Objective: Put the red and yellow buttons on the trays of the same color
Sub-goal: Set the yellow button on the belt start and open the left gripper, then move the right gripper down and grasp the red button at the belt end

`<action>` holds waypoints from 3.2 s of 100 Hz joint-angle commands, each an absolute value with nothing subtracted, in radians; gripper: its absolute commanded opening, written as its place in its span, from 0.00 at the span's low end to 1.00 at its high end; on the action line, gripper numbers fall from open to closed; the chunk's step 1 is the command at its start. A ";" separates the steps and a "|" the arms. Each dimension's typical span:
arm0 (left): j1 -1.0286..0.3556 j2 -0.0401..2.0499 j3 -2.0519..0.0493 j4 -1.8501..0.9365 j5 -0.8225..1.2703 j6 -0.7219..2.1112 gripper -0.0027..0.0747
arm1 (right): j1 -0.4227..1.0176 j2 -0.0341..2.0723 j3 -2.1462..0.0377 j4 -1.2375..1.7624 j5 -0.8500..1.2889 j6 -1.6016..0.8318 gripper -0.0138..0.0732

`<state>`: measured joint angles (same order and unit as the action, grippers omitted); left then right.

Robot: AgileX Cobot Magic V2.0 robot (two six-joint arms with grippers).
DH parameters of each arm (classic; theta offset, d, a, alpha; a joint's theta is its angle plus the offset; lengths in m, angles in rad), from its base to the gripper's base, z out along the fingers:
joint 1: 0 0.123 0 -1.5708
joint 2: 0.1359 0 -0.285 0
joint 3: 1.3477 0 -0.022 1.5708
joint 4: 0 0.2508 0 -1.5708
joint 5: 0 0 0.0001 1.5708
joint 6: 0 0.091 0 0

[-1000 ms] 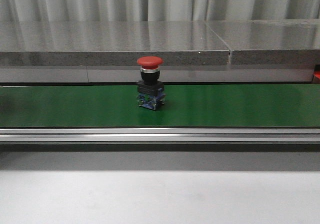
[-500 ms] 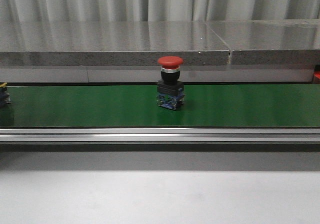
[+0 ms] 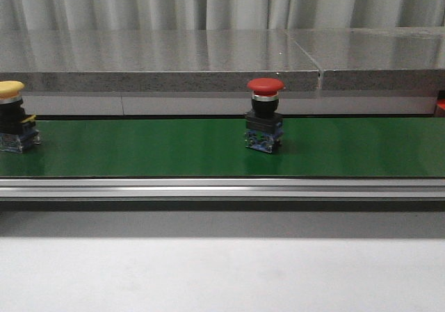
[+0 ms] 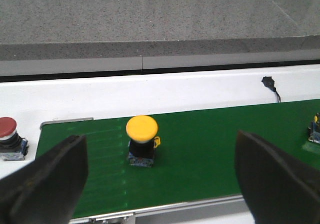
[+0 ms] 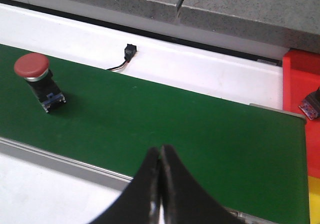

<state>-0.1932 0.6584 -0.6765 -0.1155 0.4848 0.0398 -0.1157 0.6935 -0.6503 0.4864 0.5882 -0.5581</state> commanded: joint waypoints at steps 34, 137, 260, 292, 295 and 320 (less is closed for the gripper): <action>-0.202 0.457 -0.529 -0.126 0.411 0.038 0.01 | -0.111 0.689 -0.673 0.500 0.508 -0.564 0.08; -0.202 0.457 -0.529 -0.143 0.417 0.038 0.01 | -0.110 0.845 -0.750 0.529 0.636 -0.564 0.90; -0.202 0.457 -0.529 -0.143 0.417 0.038 0.01 | -0.002 1.498 -1.019 0.553 0.513 -0.630 0.69; -0.202 0.457 -0.529 -0.143 0.417 0.038 0.01 | -0.024 1.493 -1.069 0.553 0.607 -0.596 0.40; -0.202 0.457 -0.529 -0.143 0.417 0.038 0.01 | -0.039 1.493 -1.087 0.553 0.619 -0.589 0.40; -0.202 0.457 -0.529 -0.143 0.417 0.038 0.01 | -0.215 1.493 -1.250 0.553 0.704 -0.577 0.40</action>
<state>-0.1932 0.4525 -0.5024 -0.1302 0.4866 0.0403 -0.1521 1.5321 -1.1716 0.5314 0.7085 -0.5838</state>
